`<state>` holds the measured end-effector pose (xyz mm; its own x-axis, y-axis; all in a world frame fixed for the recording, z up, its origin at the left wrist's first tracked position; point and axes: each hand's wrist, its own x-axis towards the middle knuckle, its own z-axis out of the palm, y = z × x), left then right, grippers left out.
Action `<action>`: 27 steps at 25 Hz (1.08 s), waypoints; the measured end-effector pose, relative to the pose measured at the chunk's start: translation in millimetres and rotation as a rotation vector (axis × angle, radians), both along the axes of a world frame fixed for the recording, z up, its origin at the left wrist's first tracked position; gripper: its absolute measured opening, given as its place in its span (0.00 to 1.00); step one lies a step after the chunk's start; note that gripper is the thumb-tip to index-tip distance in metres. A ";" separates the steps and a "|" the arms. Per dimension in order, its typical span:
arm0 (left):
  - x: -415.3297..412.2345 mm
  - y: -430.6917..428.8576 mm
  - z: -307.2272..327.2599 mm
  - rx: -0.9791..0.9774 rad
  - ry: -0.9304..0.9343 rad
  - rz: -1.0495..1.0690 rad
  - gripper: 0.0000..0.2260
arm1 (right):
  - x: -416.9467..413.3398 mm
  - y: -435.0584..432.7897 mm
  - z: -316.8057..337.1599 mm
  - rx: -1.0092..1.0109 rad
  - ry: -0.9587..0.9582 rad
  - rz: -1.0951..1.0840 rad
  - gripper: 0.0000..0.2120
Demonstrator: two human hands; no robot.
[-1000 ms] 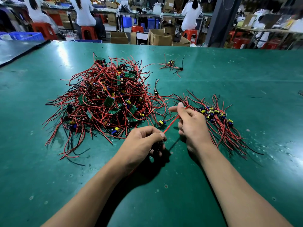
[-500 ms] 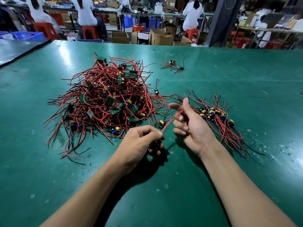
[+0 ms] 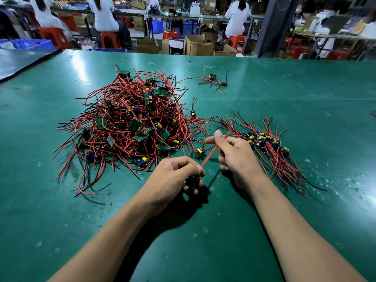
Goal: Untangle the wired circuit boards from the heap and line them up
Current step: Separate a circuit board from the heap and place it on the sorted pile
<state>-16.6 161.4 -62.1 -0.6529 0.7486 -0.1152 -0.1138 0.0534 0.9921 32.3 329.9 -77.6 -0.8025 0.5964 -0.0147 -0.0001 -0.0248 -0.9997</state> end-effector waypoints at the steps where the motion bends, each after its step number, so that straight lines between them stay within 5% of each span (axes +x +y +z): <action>1: -0.4 -1.0 0.3 -0.006 -0.002 -0.024 0.09 | -0.1 1.2 1.6 -0.031 0.012 -0.044 0.20; 7: -2.2 -2.0 -3.8 0.010 -0.017 -0.089 0.08 | -0.2 4.0 16.2 -0.543 0.049 -0.050 0.28; 11: -2.2 0.1 -7.4 0.031 -0.044 -0.067 0.07 | 5.7 7.1 20.4 -0.739 0.043 0.010 0.24; 18: -1.6 6.3 -2.4 0.153 -0.305 0.085 0.25 | 5.5 3.2 16.2 -0.426 -0.087 0.030 0.39; 22: -3.4 7.6 -2.5 0.156 -0.335 0.064 0.29 | 6.0 -2.9 15.0 -0.250 -0.102 0.015 0.32; 27: -9.2 8.1 -7.0 0.140 -0.325 -0.024 0.32 | 4.8 -20.1 10.6 0.252 -0.172 0.214 0.18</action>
